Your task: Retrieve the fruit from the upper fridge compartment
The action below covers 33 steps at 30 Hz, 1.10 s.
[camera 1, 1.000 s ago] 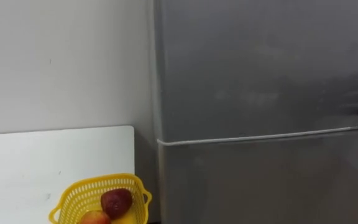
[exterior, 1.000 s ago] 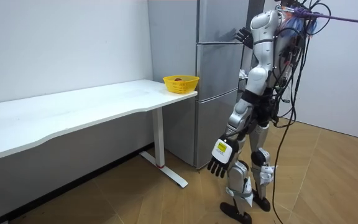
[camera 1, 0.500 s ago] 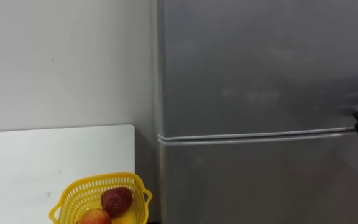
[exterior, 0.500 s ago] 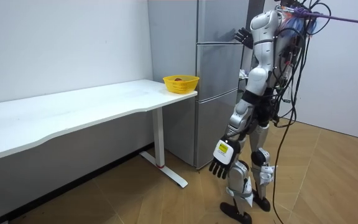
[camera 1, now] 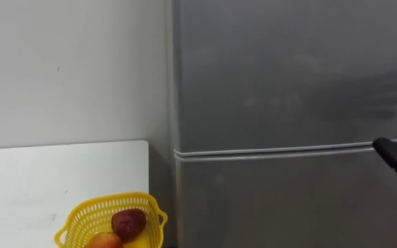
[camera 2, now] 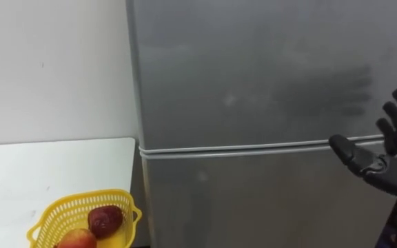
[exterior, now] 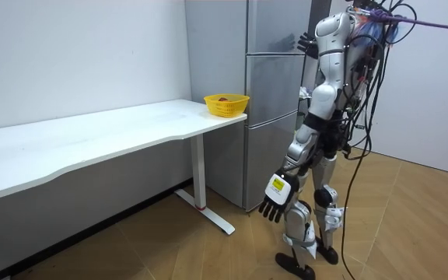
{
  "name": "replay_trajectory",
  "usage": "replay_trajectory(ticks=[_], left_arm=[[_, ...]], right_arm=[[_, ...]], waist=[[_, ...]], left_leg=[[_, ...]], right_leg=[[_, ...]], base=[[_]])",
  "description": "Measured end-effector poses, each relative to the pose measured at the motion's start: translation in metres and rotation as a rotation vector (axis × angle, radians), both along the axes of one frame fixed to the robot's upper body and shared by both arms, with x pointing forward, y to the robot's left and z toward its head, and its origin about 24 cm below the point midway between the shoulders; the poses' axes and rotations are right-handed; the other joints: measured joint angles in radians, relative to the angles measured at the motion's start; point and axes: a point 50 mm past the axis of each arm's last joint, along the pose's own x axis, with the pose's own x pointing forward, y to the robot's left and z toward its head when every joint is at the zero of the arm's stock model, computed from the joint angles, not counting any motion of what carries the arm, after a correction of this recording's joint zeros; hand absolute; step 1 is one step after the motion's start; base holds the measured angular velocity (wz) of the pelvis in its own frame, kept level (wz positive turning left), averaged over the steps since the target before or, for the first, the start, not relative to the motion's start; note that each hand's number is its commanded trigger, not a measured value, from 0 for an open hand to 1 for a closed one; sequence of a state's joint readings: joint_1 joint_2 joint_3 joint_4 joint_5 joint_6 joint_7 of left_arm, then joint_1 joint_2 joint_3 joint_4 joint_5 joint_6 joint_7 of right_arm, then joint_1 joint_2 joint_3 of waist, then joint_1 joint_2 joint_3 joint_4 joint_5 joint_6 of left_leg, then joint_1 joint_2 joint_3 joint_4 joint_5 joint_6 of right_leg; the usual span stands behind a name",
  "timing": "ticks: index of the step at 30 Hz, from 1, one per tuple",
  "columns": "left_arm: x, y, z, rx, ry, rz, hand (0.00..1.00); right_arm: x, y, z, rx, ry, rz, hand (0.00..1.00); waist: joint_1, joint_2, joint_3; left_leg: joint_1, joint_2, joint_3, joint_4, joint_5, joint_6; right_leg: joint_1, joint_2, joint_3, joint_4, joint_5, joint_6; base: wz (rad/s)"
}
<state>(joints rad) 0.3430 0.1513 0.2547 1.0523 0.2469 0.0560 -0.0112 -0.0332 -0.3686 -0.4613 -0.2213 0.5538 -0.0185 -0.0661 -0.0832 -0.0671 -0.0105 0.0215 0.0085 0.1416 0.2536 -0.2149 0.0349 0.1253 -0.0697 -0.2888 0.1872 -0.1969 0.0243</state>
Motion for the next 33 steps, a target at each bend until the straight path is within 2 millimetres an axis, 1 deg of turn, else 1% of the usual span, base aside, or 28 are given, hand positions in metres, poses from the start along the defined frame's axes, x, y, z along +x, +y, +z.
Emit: replay_trajectory(ticks=[2,3,5,6,7,8,9,10,11,13,14,15,16,17,18,20,21,23,24,25,26,28,29,32,33], left_arm=[[-0.001,0.0,0.0,0.001,0.001,0.0,0.0],[-0.001,0.0,0.0,0.002,0.001,0.001,0.0],[0.0,0.001,0.0,0.008,-0.003,0.003,0.0],[0.0,0.001,0.0,0.009,-0.004,0.006,0.0],[0.0,0.001,0.0,0.009,-0.006,0.01,0.0],[0.002,0.001,0.0,0.009,-0.009,0.009,0.0],[0.002,0.001,0.0,0.01,-0.012,0.008,0.0],[0.004,0.001,0.001,0.012,-0.019,0.004,0.0],[0.005,0.001,0.001,0.012,-0.021,0.002,0.0],[0.01,-0.001,0.0,0.021,-0.023,-0.012,0.0],[0.012,-0.002,-0.001,0.018,-0.027,-0.022,0.0],[0.013,-0.003,-0.001,0.014,-0.028,-0.03,0.0],[0.014,-0.006,-0.002,0.006,-0.03,-0.036,0.0],[0.014,-0.007,-0.002,0.001,-0.026,-0.048,0.0],[0.015,-0.008,-0.002,0.0,-0.027,-0.052,0.0],[0.025,-0.01,-0.003,-0.006,-0.048,-0.071,0.0],[0.027,-0.011,-0.003,-0.009,-0.052,-0.073,0.0],[0.035,-0.016,-0.005,-0.021,-0.071,-0.078,0.0],[0.035,-0.017,-0.005,-0.022,-0.073,-0.078,0.0],[0.037,-0.016,-0.005,-0.023,-0.082,-0.077,0.0],[0.037,-0.016,-0.005,-0.025,-0.084,-0.072,0.0],[0.032,-0.016,-0.005,-0.034,-0.069,-0.073,0.0],[0.031,-0.015,-0.005,-0.036,-0.063,-0.074,0.0],[0.026,-0.016,-0.006,-0.052,-0.05,-0.076,0.0],[0.026,-0.015,-0.006,-0.052,-0.047,-0.075,0.0]], right_arm=[[-0.009,-0.014,0.005,-0.035,-0.009,-0.19,0.0],[-0.011,-0.017,0.005,-0.036,-0.011,-0.236,0.0],[-0.023,-0.028,0.003,-0.027,-0.016,-0.388,0.0],[-0.026,-0.03,0.001,-0.021,-0.013,-0.418,0.0],[-0.032,-0.035,-0.003,-0.008,-0.002,-0.477,0.0],[-0.039,-0.038,-0.009,0.009,0.014,-0.529,0.0],[-0.042,-0.04,-0.013,0.017,0.027,-0.554,0.0],[-0.049,-0.042,-0.024,0.034,0.067,-0.596,0.0],[-0.051,-0.043,-0.031,0.043,0.091,-0.619,0.0],[-0.058,-0.048,-0.07,0.095,0.235,-0.721,0.0],[-0.064,-0.047,-0.091,0.118,0.316,-0.755,0.0],[-0.066,-0.046,-0.1,0.125,0.357,-0.76,0.0],[-0.072,-0.043,-0.116,0.134,0.435,-0.76,0.0],[-0.076,-0.038,-0.133,0.135,0.513,-0.75,0.0],[-0.078,-0.036,-0.142,0.137,0.555,-0.745,0.0],[-0.089,-0.024,-0.181,0.141,0.741,-0.712,0.0],[-0.093,-0.02,-0.191,0.146,0.786,-0.7,0.0],[-0.108,-0.006,-0.23,0.162,0.983,-0.649,0.0],[-0.112,-0.003,-0.239,0.16,1.036,-0.633,0.0],[-0.124,0.002,-0.256,0.139,1.149,-0.595,0.0],[-0.129,0.004,-0.263,0.136,1.195,-0.577,0.0],[-0.152,0.011,-0.285,0.129,1.354,-0.519,0.0],[-0.158,0.013,-0.289,0.13,1.392,-0.504,0.0],[-0.191,0.025,-0.31,0.129,1.599,-0.381,0.0],[-0.195,0.027,-0.312,0.14,1.626,-0.365,0.0]], waist=[[0.001,0.003,0.0029],[0.001,0.003,0.0029],[-0.003,0.006,0.0021],[-0.004,0.005,0.0024],[-0.004,0.005,0.0021],[-0.008,0.003,-0.0004],[-0.01,0.005,0.0004],[-0.011,0.01,0.0014],[-0.011,0.013,0.0022],[-0.013,0.013,0.0021],[-0.009,0.017,0.001],[-0.009,0.019,-0.0007],[-0.009,0.029,-0.0016],[-0.009,0.036,-0.0009],[-0.01,0.038,-0.0009],[-0.002,0.041,-0.0007],[0.0,0.041,-0.0007],[0.012,0.04,-0.0001],[0.011,0.04,0.0005],[0.012,0.041,0.0018],[0.014,0.041,0.0013],[0.018,0.042,0.0023],[0.02,0.041,0.0019],[0.035,0.039,0.0037],[0.035,0.039,0.004]], left_leg=[[0.0,0.001,0.015,0.0,0.0,0.001],[0.0,0.001,0.016,-0.001,0.0,0.001],[0.0,0.001,0.018,-0.006,0.0,0.001],[0.001,0.001,0.019,-0.008,0.0,0.001],[0.002,0.0,0.02,-0.013,0.0,0.001],[0.003,0.0,0.022,-0.017,0.001,0.0],[0.002,0.0,0.022,-0.018,0.001,0.0],[0.001,0.001,0.022,-0.019,0.001,0.0],[0.001,0.001,0.022,-0.02,0.001,0.0],[0.003,0.0,0.021,-0.025,0.002,-0.002],[0.001,0.0,0.021,-0.026,0.002,-0.002],[0.001,0.0,0.021,-0.026,0.002,-0.002],[0.001,-0.002,0.021,-0.028,0.002,-0.002],[0.005,-0.003,0.022,-0.032,0.003,-0.002],[0.005,-0.003,0.022,-0.032,0.003,-0.002],[0.007,-0.001,0.023,-0.032,0.005,-0.003],[0.009,0.0,0.025,-0.032,0.005,-0.003],[0.017,-0.001,0.025,-0.033,0.005,-0.003],[0.019,-0.001,0.023,-0.033,0.005,-0.003],[0.023,-0.002,0.021,-0.033,0.004,-0.002],[0.025,-0.003,0.021,-0.033,0.004,-0.002],[0.023,-0.004,0.025,-0.033,0.004,-0.001],[0.023,-0.004,0.025,-0.033,0.004,-0.001],[0.024,-0.004,0.027,-0.034,0.004,-0.002],[0.023,-0.004,0.027,-0.035,0.004,-0.002]], right_leg=[[-0.004,0.0,0.003,-0.002,0.001,-0.001],[-0.005,0.0,0.005,-0.002,0.001,0.0],[-0.008,0.0,0.011,-0.004,0.001,0.0],[-0.008,0.0,0.012,-0.004,0.001,0.0],[-0.009,-0.001,0.012,-0.004,0.001,0.0],[-0.011,-0.001,0.013,-0.004,0.001,0.0],[-0.012,0.0,0.014,-0.004,0.001,0.001],[-0.013,0.001,0.016,-0.004,0.001,0.0],[-0.012,0.001,0.017,-0.004,0.001,0.0],[-0.01,0.001,0.018,-0.002,0.001,0.0],[-0.012,0.001,0.022,-0.002,0.001,0.0],[-0.013,0.001,0.027,-0.002,0.001,0.0],[-0.013,0.001,0.027,-0.002,0.001,0.001],[-0.013,0.001,0.027,-0.001,0.001,0.001],[-0.012,0.001,0.026,-0.001,0.001,0.001],[-0.01,0.001,0.027,-0.001,0.001,0.001],[-0.008,0.002,0.027,-0.002,0.001,0.001],[-0.001,0.001,0.029,-0.002,0.001,0.001],[0.003,0.001,0.027,-0.003,0.001,0.001],[0.009,0.0,0.025,-0.004,0.001,0.001],[0.011,-0.001,0.025,-0.004,0.001,0.001],[0.007,-0.001,0.025,-0.009,0.0,0.002],[0.003,0.0,0.026,-0.012,0.0,0.001],[0.003,0.0,0.038,-0.026,-0.001,0.001],[0.004,0.001,0.037,-0.027,-0.001,0.001]], base=[[-0.1],[-0.1],[-0.08],[-0.05],[-0.04],[-0.04],[0.0],[0.0],[0.0],[-0.02],[0.0],[-0.03],[0.0],[0.0],[0.0],[0.0],[0.0],[0.0],[0.03],[0.05],[0.0],[-0.05],[-0.06],[-0.03],[0.06]])
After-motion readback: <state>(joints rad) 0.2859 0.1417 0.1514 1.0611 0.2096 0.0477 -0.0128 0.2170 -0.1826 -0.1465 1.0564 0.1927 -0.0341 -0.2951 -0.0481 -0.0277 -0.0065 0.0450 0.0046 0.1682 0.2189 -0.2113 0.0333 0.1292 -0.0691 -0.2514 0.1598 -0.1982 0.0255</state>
